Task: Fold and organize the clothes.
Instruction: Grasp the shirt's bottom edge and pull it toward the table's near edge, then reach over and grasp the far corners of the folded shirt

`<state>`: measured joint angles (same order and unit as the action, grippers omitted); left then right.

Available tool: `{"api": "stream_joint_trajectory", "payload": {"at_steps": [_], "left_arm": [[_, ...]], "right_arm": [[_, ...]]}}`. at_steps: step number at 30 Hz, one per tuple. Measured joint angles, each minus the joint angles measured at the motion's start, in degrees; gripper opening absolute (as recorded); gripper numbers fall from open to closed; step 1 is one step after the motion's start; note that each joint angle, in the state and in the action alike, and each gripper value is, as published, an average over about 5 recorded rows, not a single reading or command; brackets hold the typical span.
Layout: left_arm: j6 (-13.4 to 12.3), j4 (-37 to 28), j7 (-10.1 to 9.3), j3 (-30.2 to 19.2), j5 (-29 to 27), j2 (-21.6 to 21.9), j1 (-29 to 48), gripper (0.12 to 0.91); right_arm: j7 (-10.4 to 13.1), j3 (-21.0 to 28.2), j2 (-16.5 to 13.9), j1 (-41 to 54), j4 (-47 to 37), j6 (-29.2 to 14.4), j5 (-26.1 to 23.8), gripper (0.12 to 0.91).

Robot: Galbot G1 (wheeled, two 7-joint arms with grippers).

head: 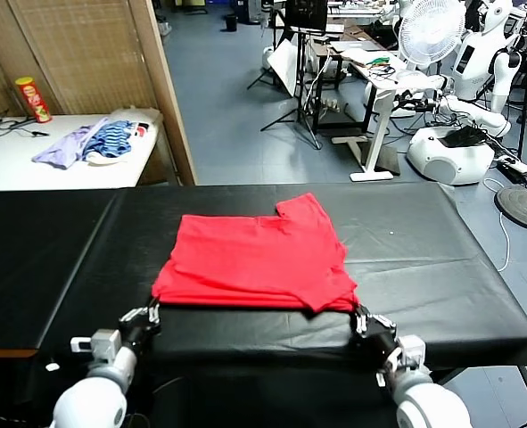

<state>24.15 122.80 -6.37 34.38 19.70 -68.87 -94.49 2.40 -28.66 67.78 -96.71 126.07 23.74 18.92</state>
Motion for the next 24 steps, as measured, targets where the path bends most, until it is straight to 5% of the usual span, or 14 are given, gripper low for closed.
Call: {"api": "stream_joint_trajectory", "payload": {"at_steps": [4, 11, 14, 17, 20, 24], "left_arm": [[0.82, 2.62, -0.75, 0.89, -0.02, -0.28, -3.81, 0.16], [4.09, 6.79, -3.26, 2.51, 0.24, -0.47, -7.39, 0.487], [6.54, 9.11, -2.6, 3.53, 1.03, 0.0, -7.22, 0.678], [7.86, 10.32, -1.23, 4.37, 3.1, 1.27, -5.24, 0.775], [8.15, 9.21, -0.87, 4.22, 5.6, 3.22, -0.74, 0.795], [9.97, 3.9, -2.73, 1.94, 10.29, 5.98, 8.86, 0.798]], "right_arm": [[-0.46, -0.83, -0.93, -1.42, 1.75, 0.41, 0.25, 0.396], [-0.29, -3.67, -3.96, 0.1, 4.3, 2.28, 5.48, 0.752], [0.5, -4.54, -5.67, 4.29, 2.92, 2.71, 7.52, 0.792], [2.15, -3.56, -6.66, 11.22, -0.62, 3.73, 8.54, 0.797], [3.79, -0.99, -6.84, 19.67, -5.65, 4.95, 9.74, 0.798], [5.01, 4.04, -6.07, 31.48, -14.57, 5.67, 10.47, 0.798]]}}
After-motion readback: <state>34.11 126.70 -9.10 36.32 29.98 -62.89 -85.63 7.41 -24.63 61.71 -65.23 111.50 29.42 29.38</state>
